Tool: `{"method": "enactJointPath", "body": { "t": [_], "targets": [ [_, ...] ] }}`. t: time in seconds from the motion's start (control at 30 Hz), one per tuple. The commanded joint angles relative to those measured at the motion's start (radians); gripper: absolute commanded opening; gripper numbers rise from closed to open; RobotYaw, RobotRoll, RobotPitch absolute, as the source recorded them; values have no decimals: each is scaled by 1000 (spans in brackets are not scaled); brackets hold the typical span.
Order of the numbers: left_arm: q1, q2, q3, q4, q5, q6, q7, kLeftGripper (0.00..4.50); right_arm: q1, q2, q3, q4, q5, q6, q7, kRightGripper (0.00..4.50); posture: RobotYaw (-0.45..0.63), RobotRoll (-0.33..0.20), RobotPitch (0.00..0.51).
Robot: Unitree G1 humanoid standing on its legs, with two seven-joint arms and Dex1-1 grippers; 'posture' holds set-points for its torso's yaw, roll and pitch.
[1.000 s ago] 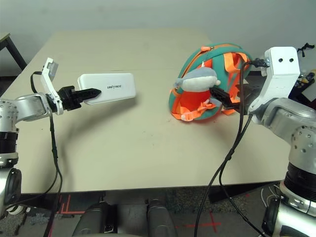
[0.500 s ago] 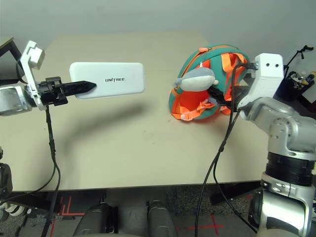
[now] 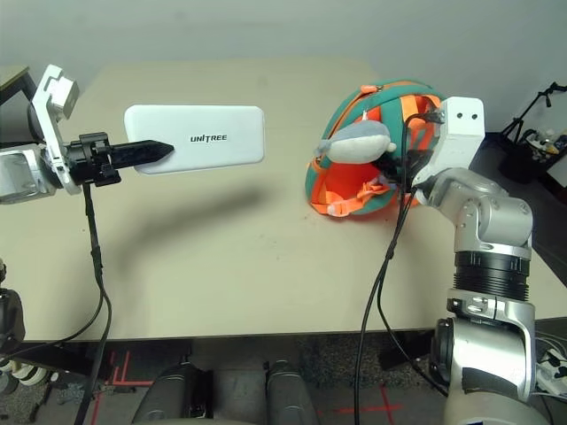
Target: Put the pencil case into the backpack and zip it.
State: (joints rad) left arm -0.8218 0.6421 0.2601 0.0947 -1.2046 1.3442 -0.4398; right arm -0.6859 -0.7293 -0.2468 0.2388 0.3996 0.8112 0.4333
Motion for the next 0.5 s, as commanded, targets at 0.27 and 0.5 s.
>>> {"method": "enactJointPath", "body": {
  "t": [0.27, 0.5],
  "targets": [
    [-39, -13, -2, 9, 46, 6, -49, 1382, 55, -53, -33, -291, 65, 211, 32, 192, -60, 0, 9],
    [-50, -19, -13, 35, 86, -4, -90, 1382, 107, -104, -143, -553, 233, 499, 77, 192, -93, 0, 24]
  ]
}}
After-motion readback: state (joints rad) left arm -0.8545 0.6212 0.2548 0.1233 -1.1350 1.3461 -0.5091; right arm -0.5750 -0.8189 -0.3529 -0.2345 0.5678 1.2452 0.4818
